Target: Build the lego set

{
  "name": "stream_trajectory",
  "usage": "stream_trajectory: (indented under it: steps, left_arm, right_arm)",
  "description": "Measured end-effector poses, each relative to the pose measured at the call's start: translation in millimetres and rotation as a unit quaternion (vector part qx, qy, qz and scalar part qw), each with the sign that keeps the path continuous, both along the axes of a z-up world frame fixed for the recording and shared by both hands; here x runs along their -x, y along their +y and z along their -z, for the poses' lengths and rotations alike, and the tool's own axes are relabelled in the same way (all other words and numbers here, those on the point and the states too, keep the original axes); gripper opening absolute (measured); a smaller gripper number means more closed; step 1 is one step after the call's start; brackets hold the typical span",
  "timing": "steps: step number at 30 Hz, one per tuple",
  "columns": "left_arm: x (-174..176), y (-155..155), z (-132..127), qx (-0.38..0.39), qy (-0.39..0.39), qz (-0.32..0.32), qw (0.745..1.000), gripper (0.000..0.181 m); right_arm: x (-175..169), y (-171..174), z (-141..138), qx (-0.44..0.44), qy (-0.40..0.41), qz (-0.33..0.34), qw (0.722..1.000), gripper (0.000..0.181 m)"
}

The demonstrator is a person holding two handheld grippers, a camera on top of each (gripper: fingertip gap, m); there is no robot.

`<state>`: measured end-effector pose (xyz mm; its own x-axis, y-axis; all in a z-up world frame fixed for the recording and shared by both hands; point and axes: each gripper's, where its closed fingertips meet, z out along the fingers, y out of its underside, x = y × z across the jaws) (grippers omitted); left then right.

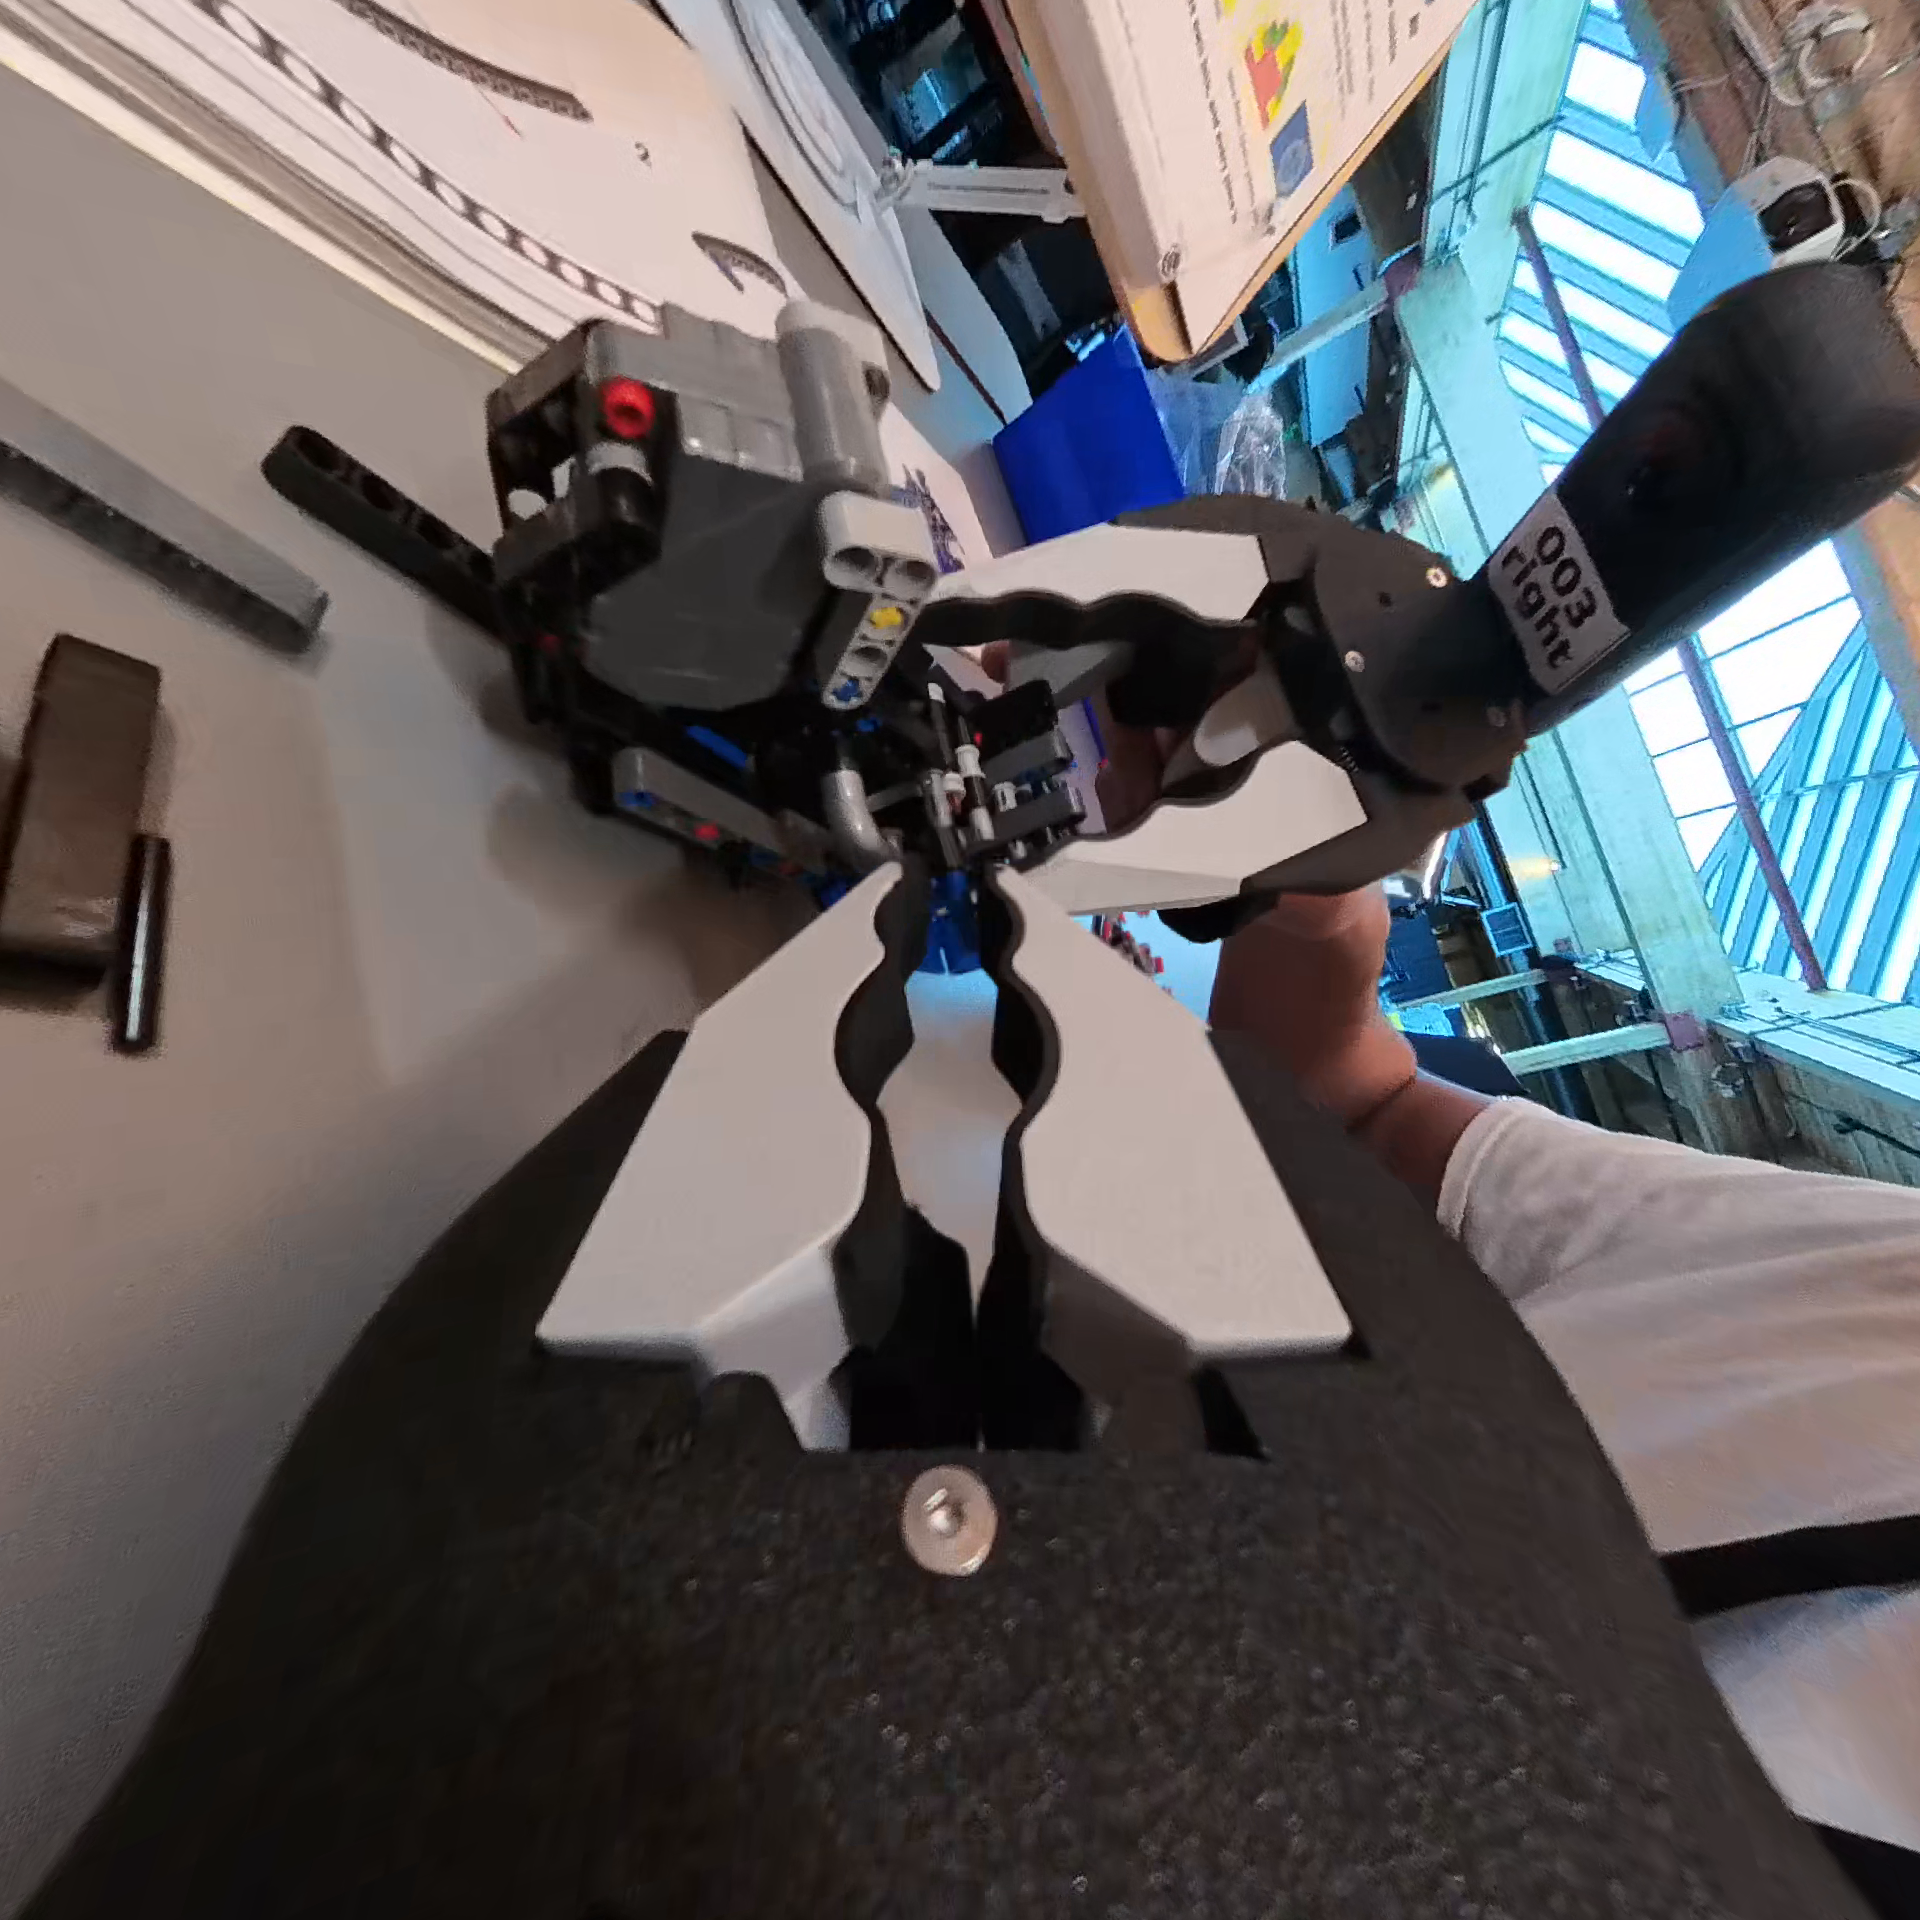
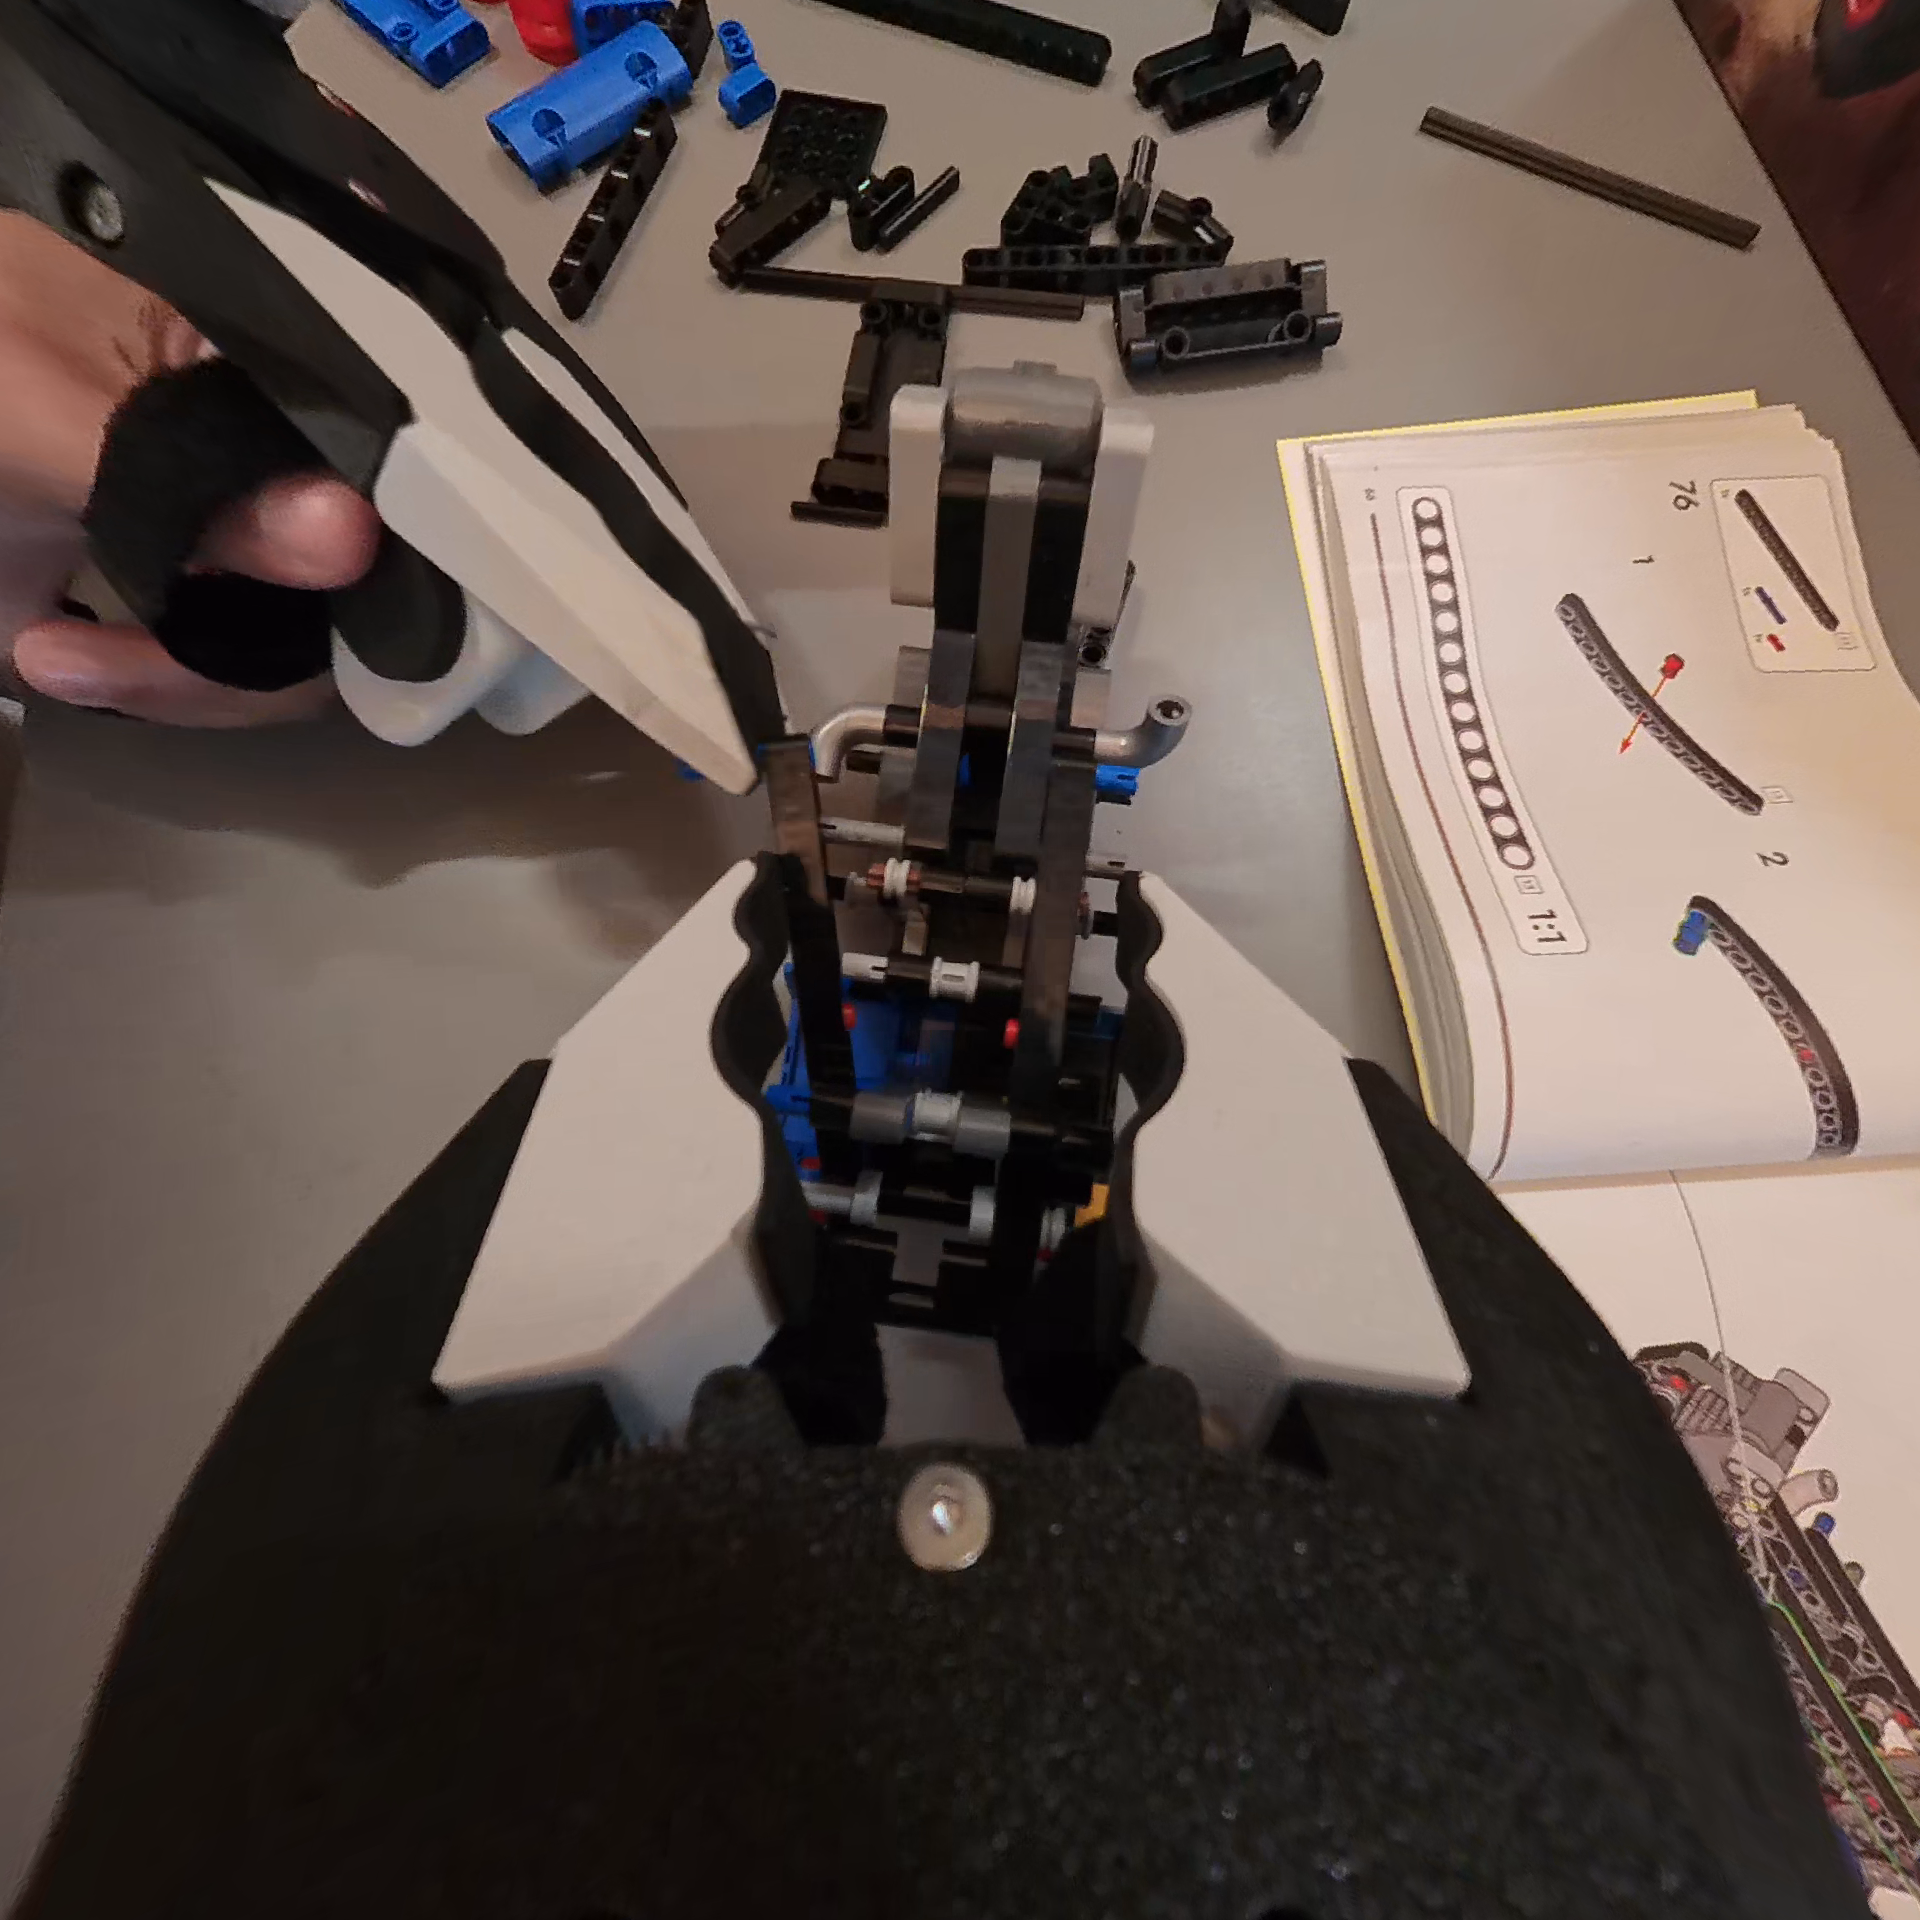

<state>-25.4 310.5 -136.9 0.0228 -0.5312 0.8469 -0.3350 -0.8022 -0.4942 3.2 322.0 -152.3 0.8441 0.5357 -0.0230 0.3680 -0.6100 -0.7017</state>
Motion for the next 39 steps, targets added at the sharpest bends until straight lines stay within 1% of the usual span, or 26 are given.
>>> stream_trajectory:
  steps: [3,6,8,10,12,14,15,17,19,20,21,22,23,24,26,28,29,30,32,34,35,38,39]
  left_arm:
    - [4,-5,3,0.012,0.016,0.040,0.999,0.005]
    - [9,-2,5,0.006,0.023,0.080,0.996,0.004]
    - [12,1,2,0.021,0.020,0.102,0.994,0.004]
    - [15,2,-1,0.036,0.019,0.125,0.991,0.004]
    - [18,3,-4,0.055,0.018,0.142,0.988,0.004]
    - [20,6,-5,0.078,0.018,0.148,0.986,0.004]
    - [20,7,-5,0.089,0.020,0.150,0.984,0.004]
    - [21,7,-5,0.108,0.020,0.149,0.983,0.004]
    - [20,4,-7,0.133,0.011,0.148,0.980,0.004]
    - [19,1,-8,0.147,0.006,0.150,0.978,0.004]
    - [18,-1,-7,0.156,0.003,0.147,0.977,0.004]
    - [17,-2,-6,0.161,-0.001,0.139,0.977,0.004]
    - [16,-1,-5,0.163,-0.005,0.126,0.979,0.004]
    - [15,1,-5,0.156,-0.011,0.113,0.981,0.004]
    - [15,3,-11,0.115,-0.033,0.081,0.990,0.005]
    - [19,7,-14,0.074,-0.044,0.025,0.996,0.024]
    - [21,6,-15,0.071,-0.050,0.000,0.996,0.028]
    - [23,3,-17,0.082,-0.060,-0.018,0.995,0.028]
    - [23,-3,-18,0.107,-0.073,-0.043,0.991,0.028]
    - [21,-2,-24,0.110,-0.095,-0.068,0.987,0.027]
    - [20,-2,-26,0.108,-0.103,-0.075,0.986,0.024]
    - [20,-1,-27,0.110,-0.108,-0.091,0.984,0.006]
    - [21,0,-28,0.112,-0.111,-0.095,0.983,0.005]
  right_arm:
    - [3,-3,2,0.001,0.001,-0.022,1.000,0.065]
    - [6,-9,4,0.011,0.023,-0.055,0.998,0.065]
    - [6,-7,-1,-0.007,0.027,-0.061,0.998,0.064]
    - [8,-7,-10,-0.042,0.003,-0.071,0.997,0.061]
    - [9,-10,-18,-0.081,-0.046,-0.077,0.993,0.057]
    - [10,-12,-25,-0.121,-0.095,-0.076,0.985,0.043]
    - [12,-14,-26,-0.134,-0.107,-0.076,0.982,0.040]
    - [26,-22,-24,-0.132,-0.097,-0.094,0.982,0.038]
    - [34,-28,-14,-0.103,-0.093,-0.102,0.985,0.040]
    - [31,-26,-8,-0.095,-0.109,-0.096,0.985,0.038]
    - [27,-25,-4,-0.094,-0.123,-0.092,0.984,0.028]
    - [25,-25,-2,-0.100,-0.128,-0.094,0.982,0.016]
    - [24,-23,-5,-0.114,-0.129,-0.090,0.981,0.009]
    - [25,-23,-8,-0.119,-0.124,-0.087,0.981,0.009]
    - [24,-22,-10,-0.107,-0.110,-0.072,0.986,0.009]
    - [23,-18,-14,-0.117,-0.103,-0.054,0.986,0.009]
    - [22,-16,-15,-0.123,-0.104,-0.044,0.986,0.009]
    - [23,-15,-17,-0.132,-0.100,-0.037,0.985,0.009]
    - [31,-15,-19,-0.146,-0.089,-0.035,0.985,0.010]
    - [39,-15,-20,-0.158,-0.095,-0.031,0.982,0.010]
    - [41,-15,-21,-0.170,-0.100,-0.025,0.980,0.010]
    - [45,-15,-21,-0.178,-0.114,-0.014,0.977,0.010]
    - [46,-15,-22,-0.183,-0.117,-0.011,0.976,0.010]
